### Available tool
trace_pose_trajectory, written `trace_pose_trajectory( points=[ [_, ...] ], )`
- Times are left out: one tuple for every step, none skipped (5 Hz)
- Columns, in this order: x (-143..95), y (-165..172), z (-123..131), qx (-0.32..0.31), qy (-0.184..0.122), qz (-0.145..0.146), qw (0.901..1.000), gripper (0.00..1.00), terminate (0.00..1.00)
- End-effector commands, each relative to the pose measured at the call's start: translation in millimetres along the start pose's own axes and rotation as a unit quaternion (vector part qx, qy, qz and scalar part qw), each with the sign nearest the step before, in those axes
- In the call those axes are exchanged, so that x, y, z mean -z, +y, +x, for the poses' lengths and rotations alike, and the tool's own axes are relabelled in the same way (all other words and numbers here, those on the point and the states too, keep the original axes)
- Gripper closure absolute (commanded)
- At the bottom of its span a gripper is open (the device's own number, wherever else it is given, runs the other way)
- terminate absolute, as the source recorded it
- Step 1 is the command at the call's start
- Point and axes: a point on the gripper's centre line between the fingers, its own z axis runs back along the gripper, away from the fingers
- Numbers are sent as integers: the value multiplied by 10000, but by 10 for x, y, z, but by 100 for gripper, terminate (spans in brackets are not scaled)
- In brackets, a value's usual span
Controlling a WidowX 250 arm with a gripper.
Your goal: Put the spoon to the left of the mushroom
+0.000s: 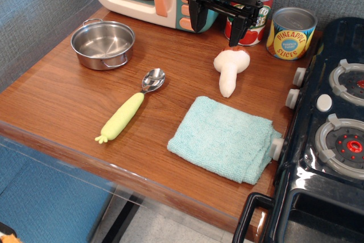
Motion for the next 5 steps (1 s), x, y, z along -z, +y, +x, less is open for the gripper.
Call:
trace_pose_trajectory(
  points=[
    [0, 0, 0, 0, 0, 0, 10000, 0, 0],
    [-40, 25, -226, 0, 35, -429, 9991, 0, 0],
    [13, 138, -458, -298, 26, -817, 9962, 0, 0],
    [57, 214, -747, -232, 107, -791, 9965, 0, 0],
    [155, 308, -1010, -113, 219, -424, 9988, 0, 0]
  ],
)
